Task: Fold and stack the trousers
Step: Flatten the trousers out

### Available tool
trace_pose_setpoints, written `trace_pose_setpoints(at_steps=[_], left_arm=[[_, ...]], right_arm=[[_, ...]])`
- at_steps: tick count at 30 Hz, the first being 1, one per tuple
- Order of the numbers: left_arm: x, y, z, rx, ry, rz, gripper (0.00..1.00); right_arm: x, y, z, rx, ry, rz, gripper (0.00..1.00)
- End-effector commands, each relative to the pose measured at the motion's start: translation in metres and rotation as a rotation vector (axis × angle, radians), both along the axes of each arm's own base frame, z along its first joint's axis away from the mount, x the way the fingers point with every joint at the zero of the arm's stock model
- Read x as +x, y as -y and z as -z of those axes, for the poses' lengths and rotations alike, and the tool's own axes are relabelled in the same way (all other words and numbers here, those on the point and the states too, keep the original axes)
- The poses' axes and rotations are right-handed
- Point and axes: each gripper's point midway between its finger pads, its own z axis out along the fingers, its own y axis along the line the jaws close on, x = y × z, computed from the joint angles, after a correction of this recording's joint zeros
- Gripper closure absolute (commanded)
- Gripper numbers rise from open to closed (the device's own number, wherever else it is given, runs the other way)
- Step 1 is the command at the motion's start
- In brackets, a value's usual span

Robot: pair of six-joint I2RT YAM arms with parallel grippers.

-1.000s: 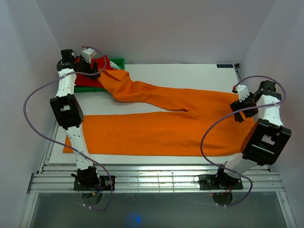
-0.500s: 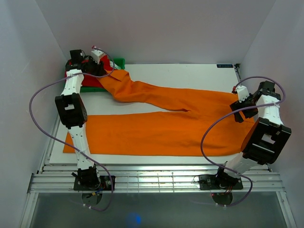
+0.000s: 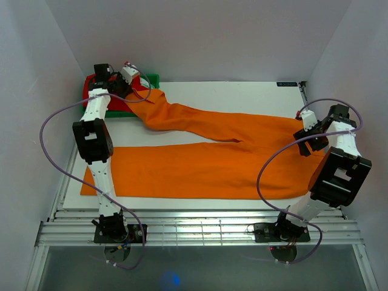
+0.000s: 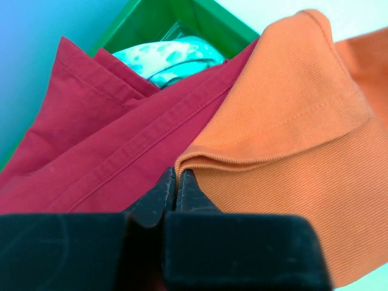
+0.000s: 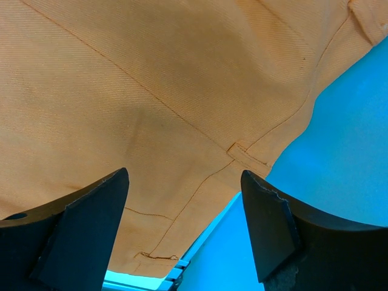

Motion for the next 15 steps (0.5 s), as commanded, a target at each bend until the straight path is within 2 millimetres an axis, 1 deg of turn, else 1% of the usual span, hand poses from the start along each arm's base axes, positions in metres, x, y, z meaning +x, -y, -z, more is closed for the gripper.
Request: trace_pose_setpoints(at_steps=[1, 2, 3, 5, 6, 8, 9, 10, 11, 13, 14, 15], left_arm=[[-0.008, 0.005, -0.042, 0.038, 0.061, 0.000, 1.00], [-0.008, 0.004, -0.050, 0.033, 0.068, -0.020, 1.00], [-0.010, 0.004, -0.069, 0.027, 0.088, -0.038, 1.00], [-0.017, 0.003, -0.089, -0.010, 0.092, -0.081, 1.00], [-0.026, 0.002, -0.112, -0.018, 0.113, -0.109, 1.00], [-0.040, 0.002, -0.132, -0.062, 0.101, -0.163, 1.00], [-0.050, 0.002, -0.137, -0.073, 0.077, -0.180, 1.00], [-0.058, -0.002, -0.141, -0.072, 0.063, -0.220, 1.00], [-0.071, -0.003, -0.161, -0.096, 0.069, -0.260, 1.00], [-0.092, -0.010, -0.156, -0.103, -0.002, -0.336, 1.00], [-0.106, -0.010, -0.167, -0.135, -0.014, -0.375, 1.00], [-0.116, -0.013, -0.166, -0.149, -0.043, -0.408, 1.00]], right_arm=[[0.002, 0.001, 0.008, -0.003, 0.006, 0.011, 0.20], [0.002, 0.002, 0.009, -0.005, 0.005, 0.012, 0.21], [0.002, 0.002, 0.010, -0.005, 0.005, 0.013, 0.21], [0.003, 0.003, 0.012, -0.011, 0.009, 0.015, 0.22], [0.003, 0.004, 0.013, -0.014, 0.009, 0.016, 0.22], [0.003, 0.006, 0.018, -0.025, 0.008, 0.019, 0.23], [0.003, 0.007, 0.020, -0.029, 0.005, 0.020, 0.23], [0.003, 0.008, 0.022, -0.033, 0.005, 0.022, 0.24], [0.002, 0.009, 0.027, -0.037, -0.005, 0.025, 0.25], [0.005, 0.012, 0.031, -0.046, -0.003, 0.029, 0.26], [0.005, 0.013, 0.035, -0.051, -0.011, 0.032, 0.28], [0.007, 0.016, 0.038, -0.058, -0.007, 0.041, 0.29]])
